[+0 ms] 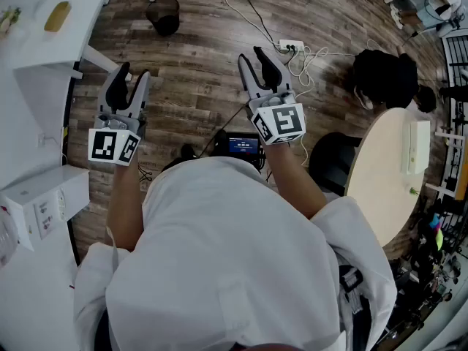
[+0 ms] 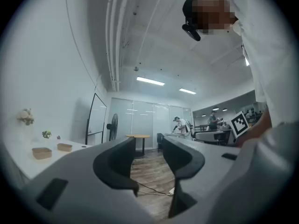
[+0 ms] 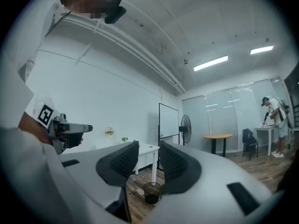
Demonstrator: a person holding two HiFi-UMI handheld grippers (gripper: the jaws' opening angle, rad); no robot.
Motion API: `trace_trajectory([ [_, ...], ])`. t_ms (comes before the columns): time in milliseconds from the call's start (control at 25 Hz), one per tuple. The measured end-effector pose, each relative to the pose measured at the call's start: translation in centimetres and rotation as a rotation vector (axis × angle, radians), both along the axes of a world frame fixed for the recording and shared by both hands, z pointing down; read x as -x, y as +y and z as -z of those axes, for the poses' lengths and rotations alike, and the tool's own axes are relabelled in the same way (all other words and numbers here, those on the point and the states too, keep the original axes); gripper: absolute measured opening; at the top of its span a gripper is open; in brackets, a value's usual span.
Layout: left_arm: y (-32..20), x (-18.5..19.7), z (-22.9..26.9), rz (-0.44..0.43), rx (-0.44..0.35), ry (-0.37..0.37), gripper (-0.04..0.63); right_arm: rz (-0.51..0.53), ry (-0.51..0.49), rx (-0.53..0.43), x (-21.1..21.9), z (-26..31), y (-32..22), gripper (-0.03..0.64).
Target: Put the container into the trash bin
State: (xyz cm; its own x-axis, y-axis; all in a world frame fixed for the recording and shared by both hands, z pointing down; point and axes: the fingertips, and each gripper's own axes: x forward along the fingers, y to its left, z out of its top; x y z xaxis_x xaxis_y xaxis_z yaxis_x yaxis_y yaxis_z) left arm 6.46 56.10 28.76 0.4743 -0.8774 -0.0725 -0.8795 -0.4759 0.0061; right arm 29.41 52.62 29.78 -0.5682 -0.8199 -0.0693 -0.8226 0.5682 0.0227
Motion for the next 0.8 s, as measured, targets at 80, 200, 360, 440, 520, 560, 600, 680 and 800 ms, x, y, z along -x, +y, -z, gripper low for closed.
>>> trace_trajectory([
  [80,1.3,1.7,-0.8,0.005,0.026,0.009,0.193,-0.01,0.005,-0.002,1.2,0.0,1.5,0.155],
  [200,2.4,3.9,-2.0,0.007,0.062,0.047,0.186,-0.014,-0.005,0.036,2.6,-0.6,2.2,0.155],
  [360,3.0,5.4,-2.7,0.008,0.077,0.086,0.184,-0.006,0.003,0.002,3.6,0.0,3.1,0.155],
  [440,3.2,5.4,-2.7,0.005,0.076,0.095,0.184,-0.021,-0.019,0.002,3.2,0.1,3.3,0.155],
  [520,3.3,4.6,-2.4,-0.008,0.072,0.087,0.184,-0.032,-0.016,0.021,2.8,-0.3,3.2,0.155],
  [560,3.4,4.1,-2.2,-0.016,0.067,0.075,0.184,-0.033,-0.004,0.023,2.6,-0.4,3.3,0.155],
  [600,3.4,3.8,-2.0,-0.023,0.062,0.062,0.184,-0.035,0.004,0.019,2.5,-0.4,3.4,0.155],
  [680,3.3,3.5,-1.8,-0.028,0.057,0.054,0.184,-0.037,-0.003,0.021,2.3,-0.4,3.5,0.155],
  [800,3.1,3.3,-1.4,-0.026,0.05,0.067,0.184,-0.031,-0.018,0.046,2.1,-0.7,3.5,0.155],
])
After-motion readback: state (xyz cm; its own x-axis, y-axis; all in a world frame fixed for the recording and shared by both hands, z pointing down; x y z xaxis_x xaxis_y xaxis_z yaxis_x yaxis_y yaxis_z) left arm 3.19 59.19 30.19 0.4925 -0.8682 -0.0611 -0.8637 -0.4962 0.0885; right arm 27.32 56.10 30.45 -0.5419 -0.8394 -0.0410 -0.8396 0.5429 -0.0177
